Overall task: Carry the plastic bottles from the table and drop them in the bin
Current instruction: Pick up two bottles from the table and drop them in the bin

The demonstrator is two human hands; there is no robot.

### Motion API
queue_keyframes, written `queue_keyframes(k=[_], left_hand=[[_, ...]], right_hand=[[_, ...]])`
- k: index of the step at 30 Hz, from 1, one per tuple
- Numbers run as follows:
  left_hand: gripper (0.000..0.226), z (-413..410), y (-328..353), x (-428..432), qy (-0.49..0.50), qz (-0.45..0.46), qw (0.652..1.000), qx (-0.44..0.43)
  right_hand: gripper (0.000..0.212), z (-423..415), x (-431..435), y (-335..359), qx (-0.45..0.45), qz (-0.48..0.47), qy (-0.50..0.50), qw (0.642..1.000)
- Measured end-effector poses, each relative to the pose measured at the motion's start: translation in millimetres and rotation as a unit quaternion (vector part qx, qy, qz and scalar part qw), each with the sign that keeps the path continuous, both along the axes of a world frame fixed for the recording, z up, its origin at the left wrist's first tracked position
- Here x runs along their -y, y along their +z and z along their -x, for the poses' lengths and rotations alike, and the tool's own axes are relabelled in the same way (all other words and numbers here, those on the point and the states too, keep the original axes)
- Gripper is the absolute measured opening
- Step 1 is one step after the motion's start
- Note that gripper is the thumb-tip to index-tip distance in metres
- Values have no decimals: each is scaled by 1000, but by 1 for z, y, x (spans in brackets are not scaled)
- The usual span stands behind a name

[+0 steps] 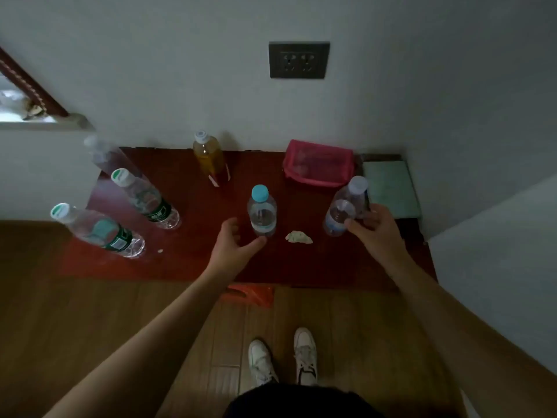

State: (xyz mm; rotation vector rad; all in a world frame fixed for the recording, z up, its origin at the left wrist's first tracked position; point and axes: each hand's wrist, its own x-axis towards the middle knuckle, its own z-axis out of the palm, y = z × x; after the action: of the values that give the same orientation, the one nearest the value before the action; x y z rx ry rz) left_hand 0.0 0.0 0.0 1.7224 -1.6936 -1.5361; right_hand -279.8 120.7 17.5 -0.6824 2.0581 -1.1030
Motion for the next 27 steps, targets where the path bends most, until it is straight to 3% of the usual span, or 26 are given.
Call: queue_keyframes(k=[5, 10, 14, 22, 27], left_hand=[[106, 34, -9, 19, 46, 54, 997, -14], [62, 49, -9, 20, 74, 104, 992, -25], [50, 44, 1, 13, 106, 106, 988, -47], [48, -52, 29, -57, 170, 97, 977, -87], [48, -139, 34, -133, 300, 101, 947, -45]], right_hand=[[66, 7, 22, -16, -42, 36, 36, 998], [51, 10, 31, -19, -63, 66, 49, 995], [47, 8, 31, -7, -67, 96, 67, 991], [43, -55, 15, 15, 2, 94, 188, 978], [48, -144, 25, 11, 43, 65, 334, 939]])
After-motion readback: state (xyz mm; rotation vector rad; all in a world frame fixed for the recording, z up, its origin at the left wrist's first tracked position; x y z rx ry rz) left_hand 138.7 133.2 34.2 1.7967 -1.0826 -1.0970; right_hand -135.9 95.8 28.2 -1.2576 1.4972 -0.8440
